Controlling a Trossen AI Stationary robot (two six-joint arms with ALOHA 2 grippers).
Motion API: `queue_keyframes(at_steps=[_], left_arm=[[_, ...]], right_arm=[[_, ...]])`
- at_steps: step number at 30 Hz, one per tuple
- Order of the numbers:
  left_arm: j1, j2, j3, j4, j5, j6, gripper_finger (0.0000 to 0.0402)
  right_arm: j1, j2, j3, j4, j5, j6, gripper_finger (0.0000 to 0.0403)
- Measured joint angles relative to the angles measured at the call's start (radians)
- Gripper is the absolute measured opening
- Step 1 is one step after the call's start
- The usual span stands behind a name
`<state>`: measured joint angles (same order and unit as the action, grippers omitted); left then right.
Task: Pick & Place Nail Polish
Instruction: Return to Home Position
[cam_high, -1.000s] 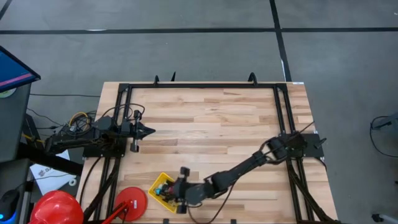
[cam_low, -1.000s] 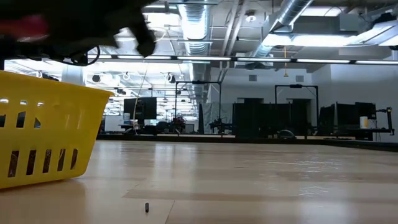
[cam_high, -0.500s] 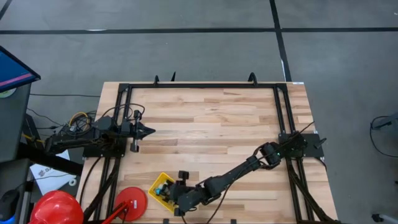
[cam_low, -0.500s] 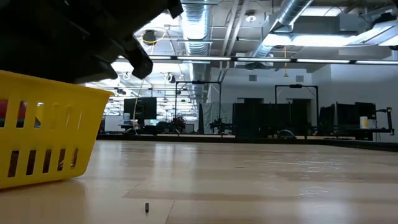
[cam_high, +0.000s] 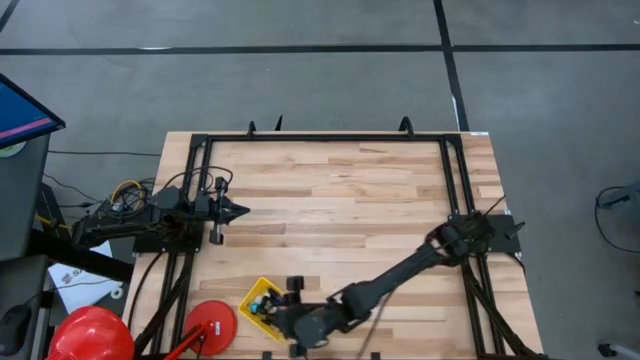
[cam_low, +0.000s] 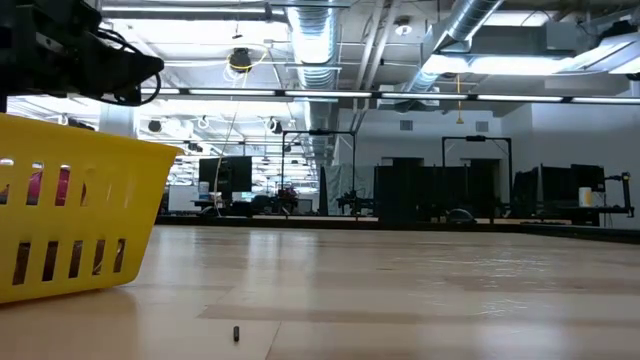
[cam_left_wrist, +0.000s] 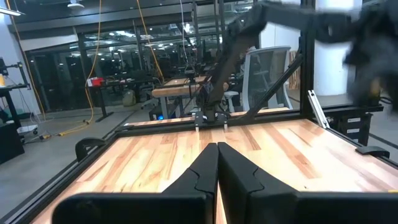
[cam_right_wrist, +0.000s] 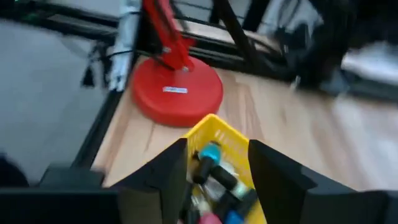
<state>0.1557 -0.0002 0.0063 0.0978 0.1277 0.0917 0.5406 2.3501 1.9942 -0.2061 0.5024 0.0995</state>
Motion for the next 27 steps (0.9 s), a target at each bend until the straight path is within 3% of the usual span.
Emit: queue_keyframes(at_steps=[5, 10, 13, 17, 23, 27], left_arm=[[0.0, 0.0, 0.0, 0.0, 0.0, 0.0, 0.0001], [0.0, 0.0, 0.0, 0.0, 0.0, 0.0, 0.0001], [0.0, 0.0, 0.0, 0.0, 0.0, 0.0, 0.0001], [0.0, 0.0, 0.0, 0.0, 0.0, 0.0, 0.0001], [0.0, 0.0, 0.0, 0.0, 0.0, 0.0, 0.0001], [0.0, 0.0, 0.0, 0.0, 0.0, 0.0, 0.0001]], right_arm=[[0.03, -0.197, -0.027, -0.225, -0.007, -0.198, 0.0161], [-0.008, -0.492, -0.154, -0.495, 0.023, -0.152, 0.0133], [-0.049, -0.718, -0.329, -0.529, 0.024, -0.089, 0.0113], [-0.093, -1.08, -0.674, -0.371, 0.023, -0.048, 0.0093], [-0.125, -1.612, -1.28, 0.099, 0.02, -0.088, 0.0072], [-0.155, -1.881, -1.603, 0.357, 0.022, -0.122, 0.0061]])
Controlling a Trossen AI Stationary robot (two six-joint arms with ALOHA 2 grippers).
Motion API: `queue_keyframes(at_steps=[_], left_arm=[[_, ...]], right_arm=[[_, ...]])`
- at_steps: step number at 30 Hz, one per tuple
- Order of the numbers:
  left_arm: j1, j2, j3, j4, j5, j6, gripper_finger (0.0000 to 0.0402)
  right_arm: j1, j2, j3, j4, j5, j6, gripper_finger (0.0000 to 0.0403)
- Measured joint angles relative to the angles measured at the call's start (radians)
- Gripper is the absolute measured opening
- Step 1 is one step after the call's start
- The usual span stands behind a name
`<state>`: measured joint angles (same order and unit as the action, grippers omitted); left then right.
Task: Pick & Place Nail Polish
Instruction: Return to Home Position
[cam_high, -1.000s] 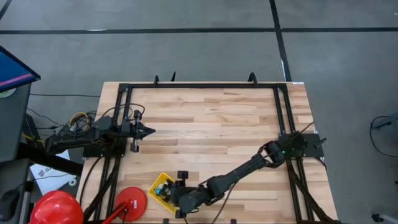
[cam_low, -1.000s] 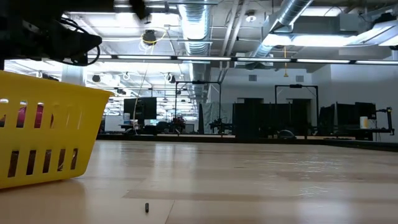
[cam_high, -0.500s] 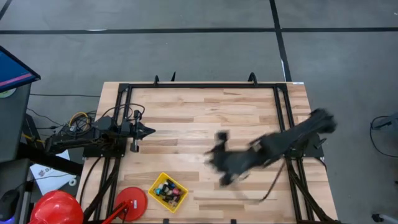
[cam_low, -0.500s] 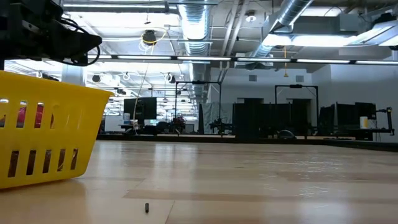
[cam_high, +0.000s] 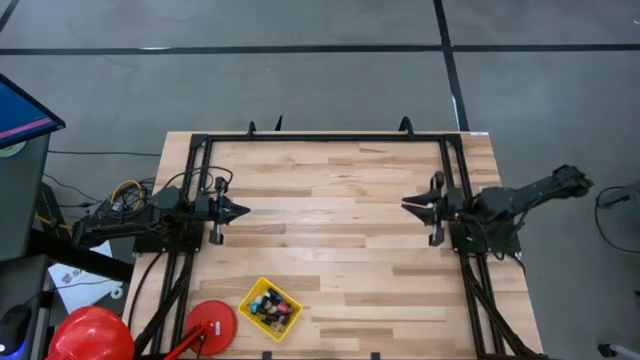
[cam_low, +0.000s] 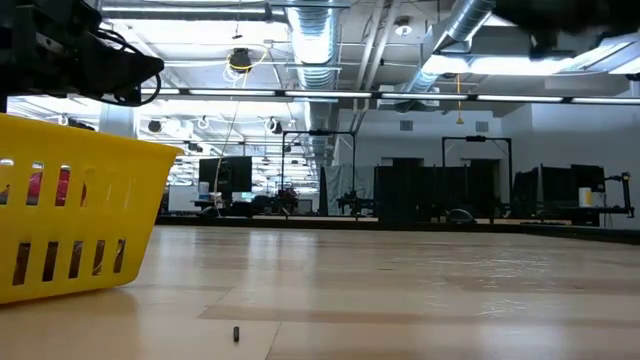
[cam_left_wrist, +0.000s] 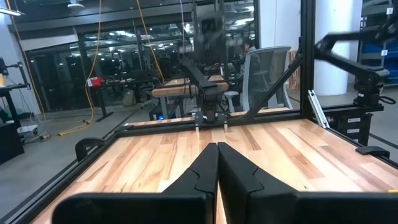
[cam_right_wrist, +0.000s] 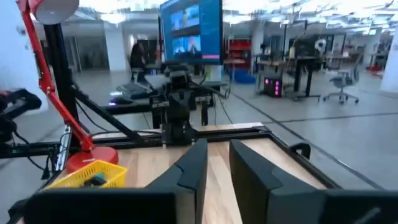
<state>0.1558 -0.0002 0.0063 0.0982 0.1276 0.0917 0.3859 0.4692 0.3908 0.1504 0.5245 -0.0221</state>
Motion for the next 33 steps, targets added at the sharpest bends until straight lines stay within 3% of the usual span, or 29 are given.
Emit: queue_keyframes(at_steps=[3, 8, 12, 20, 33], left_arm=[[0.0, 0.0, 0.0, 0.0, 0.0, 0.0, 0.0001], [0.0, 0.0, 0.0, 0.0, 0.0, 0.0, 0.0001], [0.0, 0.004, 0.0, 0.001, 0.0, 0.0, 0.0001], [0.0, 0.006, 0.0, 0.008, 0.0, 0.0, 0.0001], [0.0, 0.006, 0.0, 0.008, 0.0, 0.0, 0.0001]], right_arm=[[-0.014, -0.206, -0.174, 0.079, -0.005, -0.005, 0.0052], [-0.012, -0.469, -0.322, 0.07, -0.035, -0.036, 0.0028], [-0.004, -0.455, -0.333, 0.062, -0.132, -0.066, 0.0004], [-0.003, -0.427, -0.355, -0.029, -0.321, -0.03, 0.0001], [-0.088, -0.46, -0.383, -0.105, -0.338, -0.135, 0.0]])
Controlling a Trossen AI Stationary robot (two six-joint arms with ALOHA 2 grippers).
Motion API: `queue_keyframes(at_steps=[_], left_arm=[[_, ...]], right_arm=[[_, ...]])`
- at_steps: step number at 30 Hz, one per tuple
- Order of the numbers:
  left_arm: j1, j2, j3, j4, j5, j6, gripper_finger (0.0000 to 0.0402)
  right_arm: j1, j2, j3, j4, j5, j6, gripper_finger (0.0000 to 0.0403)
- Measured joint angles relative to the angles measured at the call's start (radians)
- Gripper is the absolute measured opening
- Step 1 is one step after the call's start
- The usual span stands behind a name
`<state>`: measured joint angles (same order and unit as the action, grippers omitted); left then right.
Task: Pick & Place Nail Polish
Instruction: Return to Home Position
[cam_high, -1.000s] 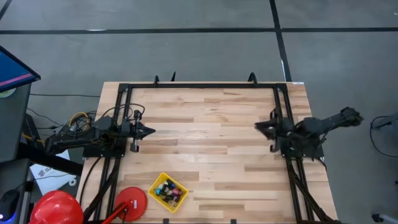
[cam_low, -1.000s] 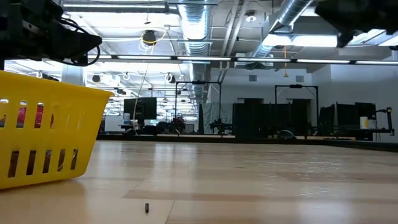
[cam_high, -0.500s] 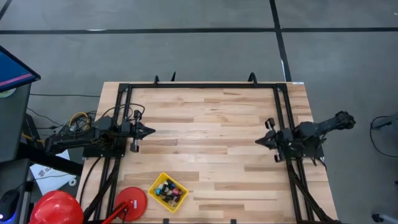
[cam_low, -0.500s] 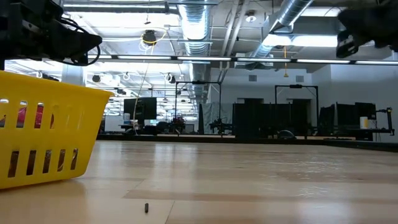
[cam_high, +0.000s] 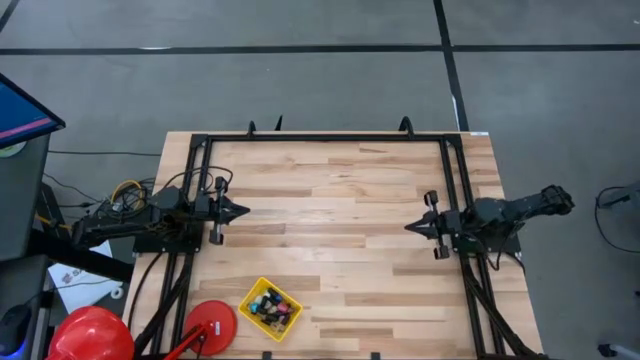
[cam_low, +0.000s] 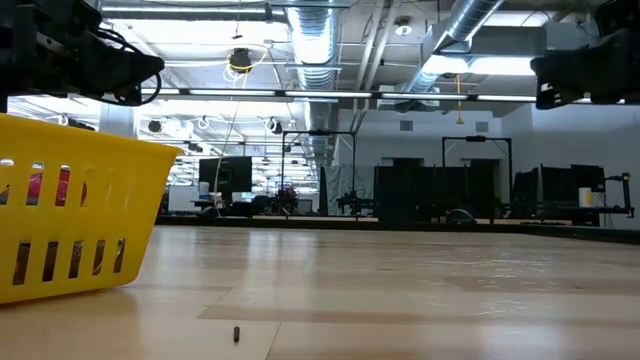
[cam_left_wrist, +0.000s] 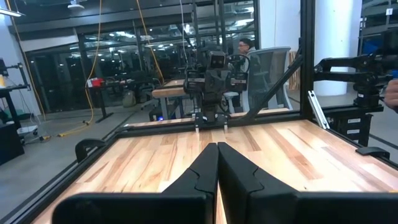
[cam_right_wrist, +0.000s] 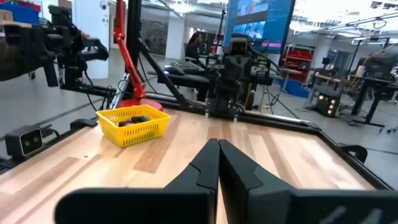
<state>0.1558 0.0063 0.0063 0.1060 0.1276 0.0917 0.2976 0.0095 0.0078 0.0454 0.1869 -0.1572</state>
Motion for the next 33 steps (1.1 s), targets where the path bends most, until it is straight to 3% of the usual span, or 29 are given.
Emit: queue_keyframes(at_steps=[13, 33], left_arm=[[0.0, 0.0, 0.0, 0.007, 0.0, 0.0, 0.0001], [0.0, 0.0, 0.0, 0.007, 0.0, 0.0, 0.0001]], right_arm=[[-0.059, 0.002, -0.001, -0.002, -0.006, -0.001, 0.0], [-0.058, 0.002, -0.002, -0.002, -0.003, -0.001, 0.0]])
